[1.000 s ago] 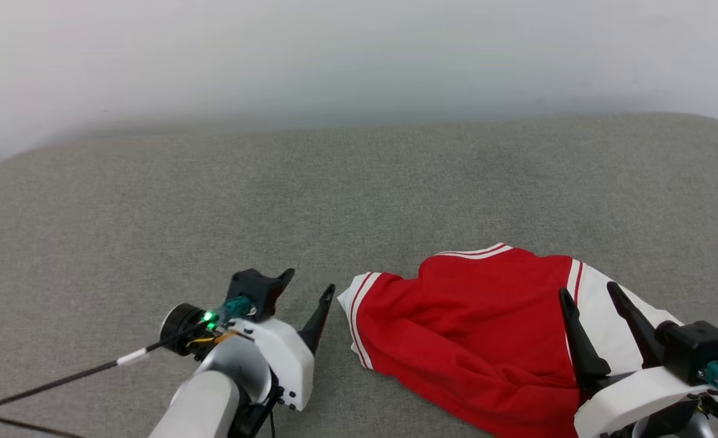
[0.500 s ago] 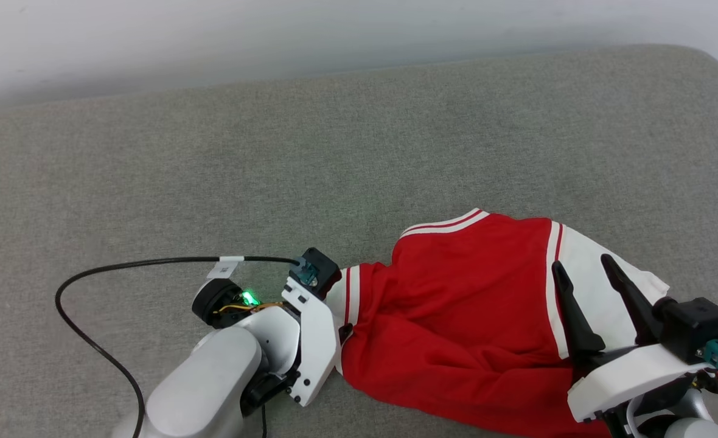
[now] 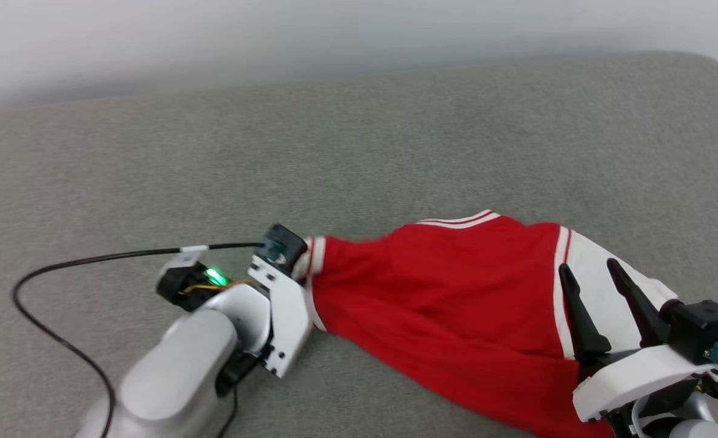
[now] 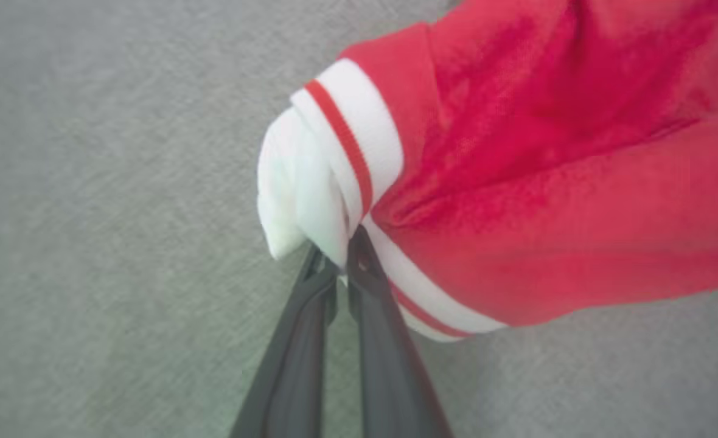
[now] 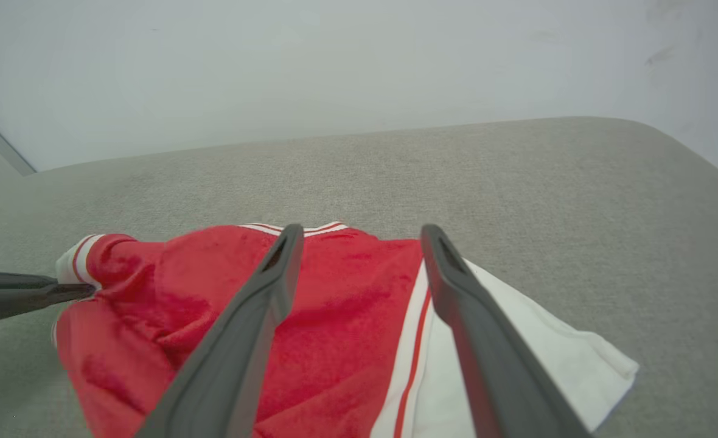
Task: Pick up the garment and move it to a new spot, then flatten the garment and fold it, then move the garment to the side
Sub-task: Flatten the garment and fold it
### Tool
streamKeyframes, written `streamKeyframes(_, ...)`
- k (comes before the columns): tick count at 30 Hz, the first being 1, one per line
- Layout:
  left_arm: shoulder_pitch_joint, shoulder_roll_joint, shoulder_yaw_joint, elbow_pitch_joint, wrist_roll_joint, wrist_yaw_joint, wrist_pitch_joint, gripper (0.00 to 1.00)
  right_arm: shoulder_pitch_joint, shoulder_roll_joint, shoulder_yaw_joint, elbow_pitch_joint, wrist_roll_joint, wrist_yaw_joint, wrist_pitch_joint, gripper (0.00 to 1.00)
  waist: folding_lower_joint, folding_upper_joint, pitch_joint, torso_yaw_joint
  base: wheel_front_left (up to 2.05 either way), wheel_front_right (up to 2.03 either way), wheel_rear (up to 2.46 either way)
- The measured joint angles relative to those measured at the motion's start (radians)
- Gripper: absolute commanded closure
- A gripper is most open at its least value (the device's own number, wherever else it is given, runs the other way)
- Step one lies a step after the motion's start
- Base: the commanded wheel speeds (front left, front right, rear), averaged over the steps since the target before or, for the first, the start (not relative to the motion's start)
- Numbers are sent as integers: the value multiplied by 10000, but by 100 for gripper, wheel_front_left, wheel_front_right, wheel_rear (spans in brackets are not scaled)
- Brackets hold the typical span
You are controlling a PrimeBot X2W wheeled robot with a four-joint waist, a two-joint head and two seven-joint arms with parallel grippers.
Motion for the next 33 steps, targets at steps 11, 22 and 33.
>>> streamKeyframes(11,2399,1363,1237,-1810,-1060,1653,-38,100,242,4,-48,-115,4,0,309,0,-1,0,-657,1073,0,0,0)
streamKeyframes(22,4236,840,2197,-1967,-1801,2612,-2178,0,508,4,-228,-483,-104,0,583,0,-1,0,-1107,1394,0,0,0)
streamKeyframes(33,4787,779,2809,-2807,-1436,3243,-4249,0,1062,6,-334,-784,-96,0,878,0,-3,0,-1985,1489,0,0,0)
